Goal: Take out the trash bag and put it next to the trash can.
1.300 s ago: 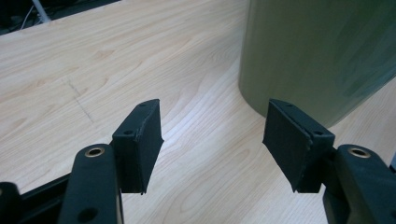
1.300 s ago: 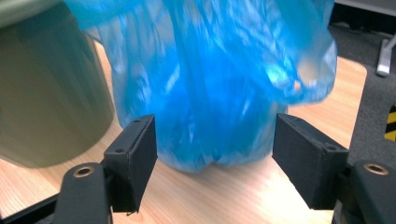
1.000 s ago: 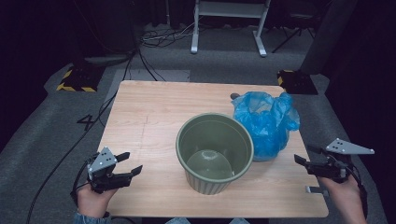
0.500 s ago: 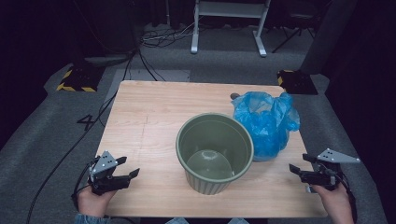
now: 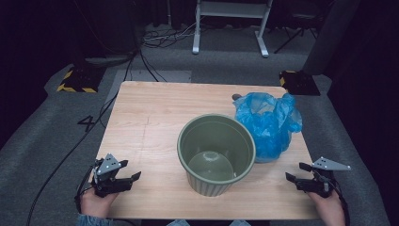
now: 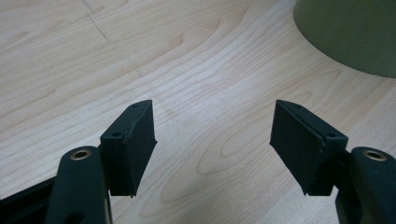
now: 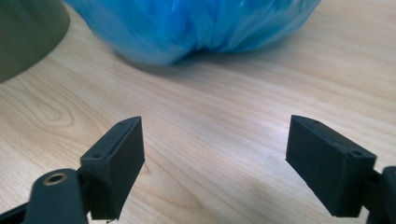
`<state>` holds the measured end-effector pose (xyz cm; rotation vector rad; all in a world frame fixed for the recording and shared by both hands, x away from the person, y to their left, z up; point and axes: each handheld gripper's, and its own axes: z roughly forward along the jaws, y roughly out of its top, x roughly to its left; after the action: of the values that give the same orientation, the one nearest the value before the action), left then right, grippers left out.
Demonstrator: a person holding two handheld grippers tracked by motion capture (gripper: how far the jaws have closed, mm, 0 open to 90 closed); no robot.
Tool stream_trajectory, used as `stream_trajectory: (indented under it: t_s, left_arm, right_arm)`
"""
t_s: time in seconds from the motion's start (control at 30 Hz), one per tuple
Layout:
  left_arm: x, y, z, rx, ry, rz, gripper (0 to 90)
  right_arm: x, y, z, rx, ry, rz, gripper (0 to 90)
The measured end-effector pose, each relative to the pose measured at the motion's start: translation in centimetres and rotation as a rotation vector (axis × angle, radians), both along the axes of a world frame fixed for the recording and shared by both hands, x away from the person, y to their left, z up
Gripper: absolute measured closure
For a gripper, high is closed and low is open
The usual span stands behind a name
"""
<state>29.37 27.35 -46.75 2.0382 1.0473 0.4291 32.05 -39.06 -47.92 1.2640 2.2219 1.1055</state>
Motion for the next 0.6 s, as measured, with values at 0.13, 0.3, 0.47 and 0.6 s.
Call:
stream_trajectory:
  t_s: [0.13, 0.3, 0.47, 0.6]
  left_arm:
    - [0.3, 0.1, -0.5, 0.012, 0.018, 0.008, 30.3]
    - [0.7, 0.1, -1.2, 0.041, 0.048, 0.02, 30.5]
    - [1.1, -0.1, -1.7, 0.084, 0.077, 0.021, 28.5]
    - [1.6, -0.4, -2.2, 0.111, 0.109, 0.01, 25.6]
  right_arm:
    - [0.0, 0.2, -0.9, 0.002, 0.018, -0.001, 18.8]
    - [0.3, 0.4, -2.0, -0.05, 0.04, 0.003, 16.0]
    - [0.4, 0.7, -2.5, -0.078, 0.01, -0.004, 15.3]
    - [0.5, 0.8, -2.5, -0.087, 0.009, -0.017, 14.6]
